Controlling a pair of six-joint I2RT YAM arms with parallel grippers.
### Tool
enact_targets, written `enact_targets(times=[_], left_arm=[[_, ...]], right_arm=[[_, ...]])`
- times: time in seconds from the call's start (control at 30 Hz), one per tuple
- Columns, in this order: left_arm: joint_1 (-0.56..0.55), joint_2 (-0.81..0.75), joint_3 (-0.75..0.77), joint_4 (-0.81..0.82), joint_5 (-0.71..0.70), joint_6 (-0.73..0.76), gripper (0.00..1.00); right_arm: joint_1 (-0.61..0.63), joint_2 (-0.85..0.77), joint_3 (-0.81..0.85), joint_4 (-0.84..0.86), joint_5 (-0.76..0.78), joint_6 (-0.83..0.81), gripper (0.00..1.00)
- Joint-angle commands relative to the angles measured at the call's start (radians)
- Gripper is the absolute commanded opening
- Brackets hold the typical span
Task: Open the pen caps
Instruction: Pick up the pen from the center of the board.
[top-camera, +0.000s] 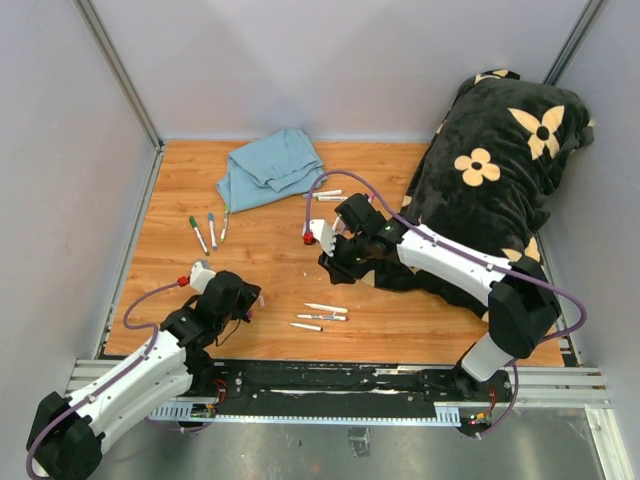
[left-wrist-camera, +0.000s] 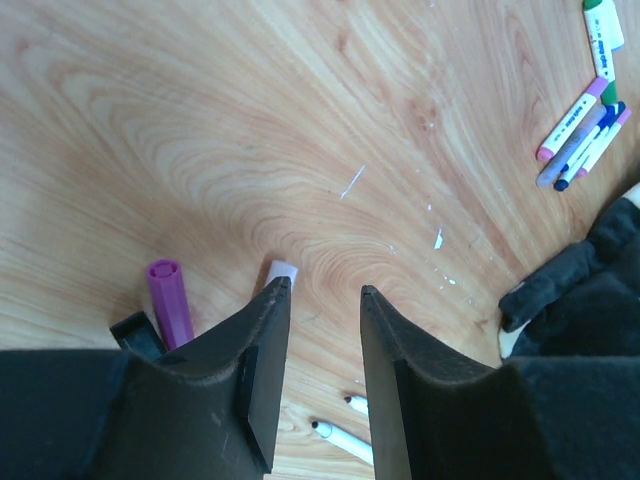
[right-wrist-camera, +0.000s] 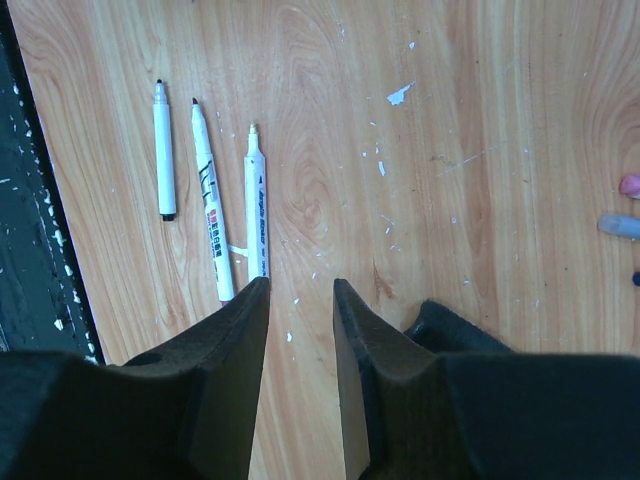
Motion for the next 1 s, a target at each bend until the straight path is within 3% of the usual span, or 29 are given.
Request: enact_targets(times=[0.0, 0.23, 0.63, 0.97], left_arm=[[0.007, 0.030, 0.068, -0.029, -0.055, 0.159, 0.38], [0.007, 0.120, 0.104, -0.025, -0.025, 0.361, 0.36], [0.001, 0.189, 0.124, -0.056, -0.007, 0.347, 0.34], [-0.074, 0.293, 0.154, -0.052, -0.057, 0.309, 0.34]], right_arm=[[-0.022, -0.030, -0.016, -0.018, -0.045, -0.012, 0.33], [-0.042, -0.044, -0.020, -0.018, -0.059, -0.014, 0.33], [-0.064, -0.059, -0.025, -0.018, -0.078, -0.013, 0.34], [-0.068, -0.065, -0.027, -0.018, -0.082, -0.014, 0.34]])
